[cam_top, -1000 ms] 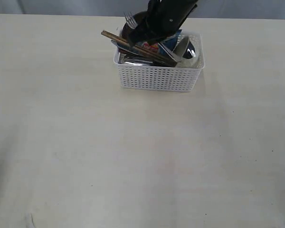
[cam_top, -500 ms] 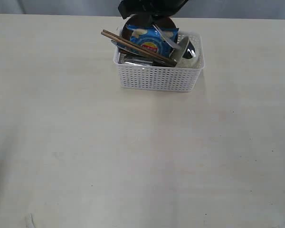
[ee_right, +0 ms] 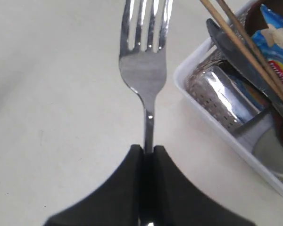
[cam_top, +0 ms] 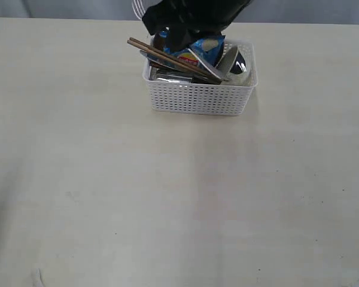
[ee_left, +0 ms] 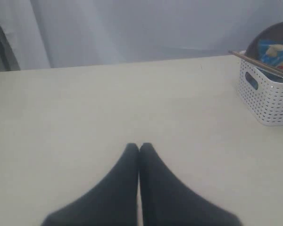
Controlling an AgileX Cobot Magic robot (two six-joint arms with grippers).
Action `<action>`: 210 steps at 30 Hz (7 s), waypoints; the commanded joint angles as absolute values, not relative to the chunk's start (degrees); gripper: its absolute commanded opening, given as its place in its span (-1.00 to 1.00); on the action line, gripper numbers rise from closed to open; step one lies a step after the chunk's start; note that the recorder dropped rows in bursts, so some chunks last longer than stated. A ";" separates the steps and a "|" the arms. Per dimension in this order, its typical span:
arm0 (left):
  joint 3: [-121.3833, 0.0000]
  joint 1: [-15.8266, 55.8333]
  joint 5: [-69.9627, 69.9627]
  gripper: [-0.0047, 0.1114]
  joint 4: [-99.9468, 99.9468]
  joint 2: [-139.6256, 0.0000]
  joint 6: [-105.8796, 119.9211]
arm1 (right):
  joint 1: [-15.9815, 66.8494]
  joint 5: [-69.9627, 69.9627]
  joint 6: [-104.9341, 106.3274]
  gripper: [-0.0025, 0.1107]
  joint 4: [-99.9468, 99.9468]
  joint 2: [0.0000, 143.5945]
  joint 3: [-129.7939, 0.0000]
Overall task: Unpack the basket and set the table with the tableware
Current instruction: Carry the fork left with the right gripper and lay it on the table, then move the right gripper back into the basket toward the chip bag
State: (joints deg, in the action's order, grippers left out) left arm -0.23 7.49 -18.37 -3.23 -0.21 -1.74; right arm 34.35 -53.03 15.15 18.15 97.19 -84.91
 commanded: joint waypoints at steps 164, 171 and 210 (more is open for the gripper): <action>0.00 7.41 -18.35 -0.91 -3.08 0.00 -1.77 | 63.02 -53.40 -57.62 -0.72 1.40 132.11 -98.39; 0.00 7.41 -18.35 -0.91 -3.08 0.00 -1.77 | 61.57 -54.40 -51.80 -0.19 1.40 131.50 -98.53; 0.00 7.41 -18.35 -0.91 -3.08 0.00 -1.77 | 41.57 -41.00 -11.21 -0.19 -22.56 124.08 -98.53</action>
State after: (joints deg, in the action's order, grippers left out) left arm -0.23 7.49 -18.37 -3.23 -0.21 -1.74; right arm 41.86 -42.36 -11.91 -20.07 123.49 -98.52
